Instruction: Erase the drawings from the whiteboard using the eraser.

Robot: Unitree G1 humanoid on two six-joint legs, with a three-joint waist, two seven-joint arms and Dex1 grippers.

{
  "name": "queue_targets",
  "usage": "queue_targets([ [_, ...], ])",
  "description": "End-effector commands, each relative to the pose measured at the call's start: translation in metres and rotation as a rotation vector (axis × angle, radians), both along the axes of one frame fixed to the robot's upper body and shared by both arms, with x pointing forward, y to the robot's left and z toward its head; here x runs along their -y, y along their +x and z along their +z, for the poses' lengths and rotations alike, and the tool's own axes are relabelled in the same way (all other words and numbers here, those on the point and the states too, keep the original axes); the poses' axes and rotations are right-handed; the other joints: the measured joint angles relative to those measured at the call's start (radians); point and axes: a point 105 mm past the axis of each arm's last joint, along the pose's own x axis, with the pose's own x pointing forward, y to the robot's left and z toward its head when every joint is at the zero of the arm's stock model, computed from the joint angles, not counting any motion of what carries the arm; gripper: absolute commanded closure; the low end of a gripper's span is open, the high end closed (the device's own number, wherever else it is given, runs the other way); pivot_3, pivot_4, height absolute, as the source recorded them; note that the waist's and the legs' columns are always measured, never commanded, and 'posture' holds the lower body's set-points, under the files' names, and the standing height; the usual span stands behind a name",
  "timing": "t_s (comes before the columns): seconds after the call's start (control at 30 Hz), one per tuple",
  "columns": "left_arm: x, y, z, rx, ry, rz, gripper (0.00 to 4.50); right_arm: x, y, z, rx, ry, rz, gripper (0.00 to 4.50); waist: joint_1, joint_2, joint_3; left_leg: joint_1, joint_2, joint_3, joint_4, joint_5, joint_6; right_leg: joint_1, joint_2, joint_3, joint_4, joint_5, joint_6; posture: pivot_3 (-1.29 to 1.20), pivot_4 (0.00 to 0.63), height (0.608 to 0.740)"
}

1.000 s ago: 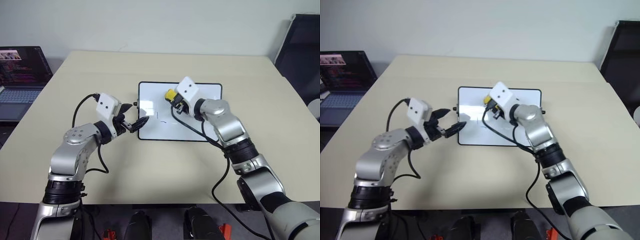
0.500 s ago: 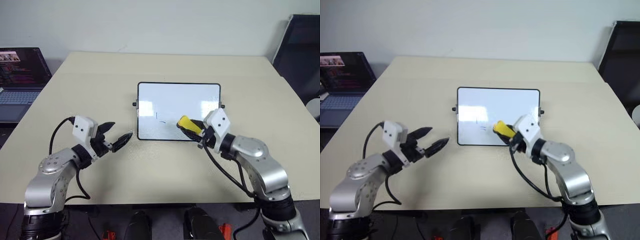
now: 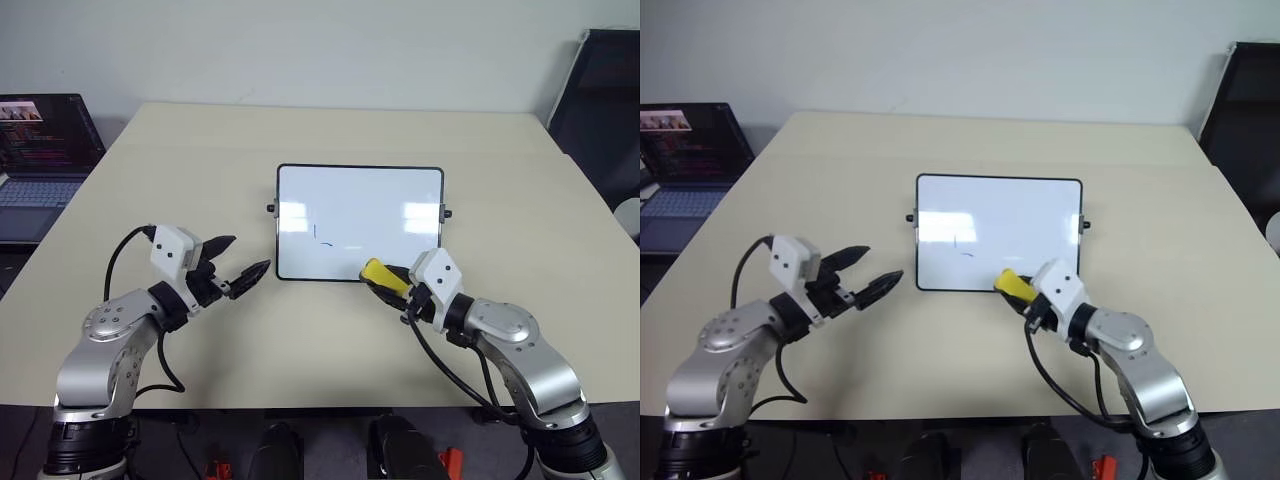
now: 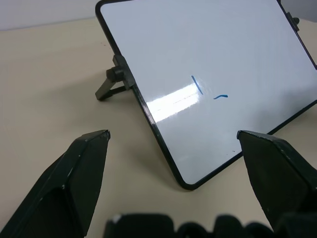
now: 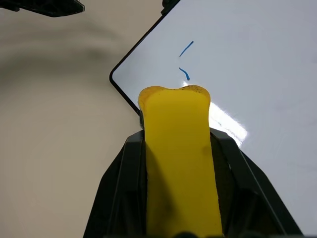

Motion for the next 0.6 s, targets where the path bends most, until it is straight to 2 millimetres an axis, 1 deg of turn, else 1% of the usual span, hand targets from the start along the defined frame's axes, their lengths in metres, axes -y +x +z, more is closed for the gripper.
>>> queue_targets([
  [0.03, 0.006, 0.000, 0.016, 0.071, 0.027, -0.027, 0.00, -0.012, 0.004, 0.016, 0.083, -0.015, 0.036, 3.19, 0.000, 0.000, 0.000, 0.000, 0.000, 0.000, 0.000, 0.000, 0.000, 0.000, 0.000, 0.000, 0.000, 0.000, 0.000, 0.00, 0.150, 0.740],
  [0.13, 0.007, 0.000, 0.015, 0.068, 0.031, -0.034, 0.00, -0.023, 0.010, 0.019, 0.110, -0.048, 0.058, 3.19, -0.001, 0.000, 0.000, 0.001, 0.000, 0.000, 0.000, 0.000, 0.000, 0.000, 0.000, 0.000, 0.000, 0.000, 0.000, 0.00, 0.150, 0.740],
  [0.27, 0.010, 0.000, 0.011, 0.056, 0.055, -0.058, 0.00, -0.045, 0.027, 0.024, 0.145, -0.106, 0.081, 3.19, -0.002, 0.000, 0.000, 0.000, 0.000, 0.000, 0.000, 0.000, 0.000, 0.000, 0.000, 0.000, 0.000, 0.000, 0.000, 0.00, 0.150, 0.740],
  [0.3, 0.012, 0.000, 0.011, 0.055, 0.055, -0.067, 0.00, -0.051, 0.031, 0.026, 0.151, -0.118, 0.093, 3.19, -0.002, 0.000, 0.000, 0.000, 0.000, 0.000, 0.000, 0.000, 0.000, 0.000, 0.000, 0.000, 0.001, 0.001, 0.002, 0.00, 0.150, 0.740],
  [0.4, 0.015, 0.002, 0.012, 0.055, 0.057, -0.084, 0.00, -0.065, 0.046, 0.032, 0.171, -0.154, 0.114, 3.19, -0.002, 0.000, 0.000, 0.000, 0.000, 0.000, 0.000, 0.000, 0.000, 0.000, 0.000, 0.000, 0.001, 0.002, 0.004, 0.00, 0.150, 0.740],
  [0.6, 0.023, 0.002, 0.010, 0.042, 0.060, -0.146, 0.00, -0.089, 0.082, 0.045, 0.230, -0.221, 0.086, 3.19, -0.003, 0.000, 0.000, 0.000, 0.000, 0.000, 0.000, 0.000, 0.000, 0.000, 0.000, -0.001, 0.001, 0.003, 0.005, 0.00, 0.150, 0.740],
])
